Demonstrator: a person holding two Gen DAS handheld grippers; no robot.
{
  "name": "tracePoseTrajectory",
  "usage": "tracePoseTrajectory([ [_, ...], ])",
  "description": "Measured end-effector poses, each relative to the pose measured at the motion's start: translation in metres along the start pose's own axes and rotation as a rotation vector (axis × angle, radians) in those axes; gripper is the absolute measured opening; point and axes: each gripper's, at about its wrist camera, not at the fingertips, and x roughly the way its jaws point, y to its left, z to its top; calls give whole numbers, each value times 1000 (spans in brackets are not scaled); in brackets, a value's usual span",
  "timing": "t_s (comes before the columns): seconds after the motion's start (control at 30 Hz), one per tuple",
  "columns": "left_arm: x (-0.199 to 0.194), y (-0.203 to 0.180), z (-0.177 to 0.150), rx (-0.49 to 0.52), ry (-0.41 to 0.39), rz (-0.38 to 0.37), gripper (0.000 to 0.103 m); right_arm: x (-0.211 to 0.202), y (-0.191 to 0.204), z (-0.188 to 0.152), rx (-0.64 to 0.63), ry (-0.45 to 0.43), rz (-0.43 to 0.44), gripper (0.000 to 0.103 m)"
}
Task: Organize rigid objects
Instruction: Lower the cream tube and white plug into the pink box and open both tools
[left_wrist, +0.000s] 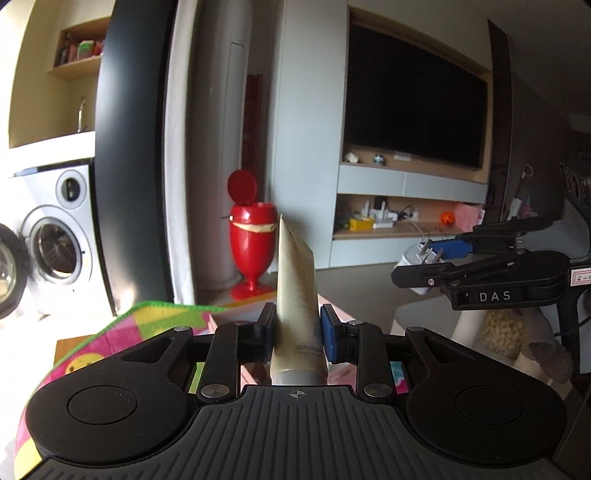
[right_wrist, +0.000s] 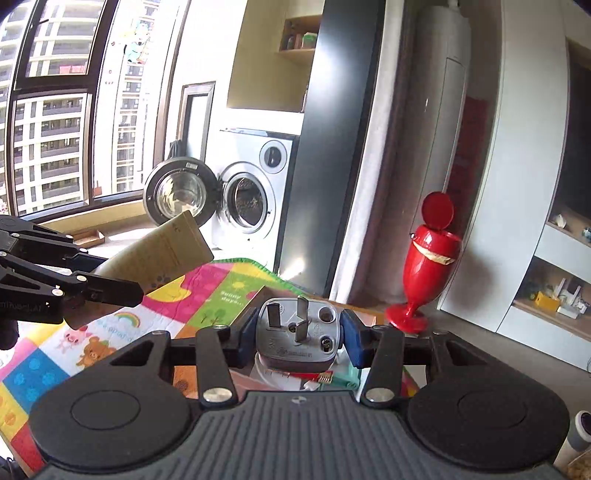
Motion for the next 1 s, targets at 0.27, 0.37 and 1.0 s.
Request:
tracePoseTrajectory([
  [0.27, 135, 31, 13, -197, 93, -5, 29, 96, -33, -4, 100, 145, -57, 47],
  [0.37, 182, 41, -12, -257, 166, 16, 29, 135, -34, -30, 109, 212, -34, 47],
  [1.0, 177, 51, -40, -270, 145, 48, 28, 142, -18, -73, 79, 203, -82, 88],
])
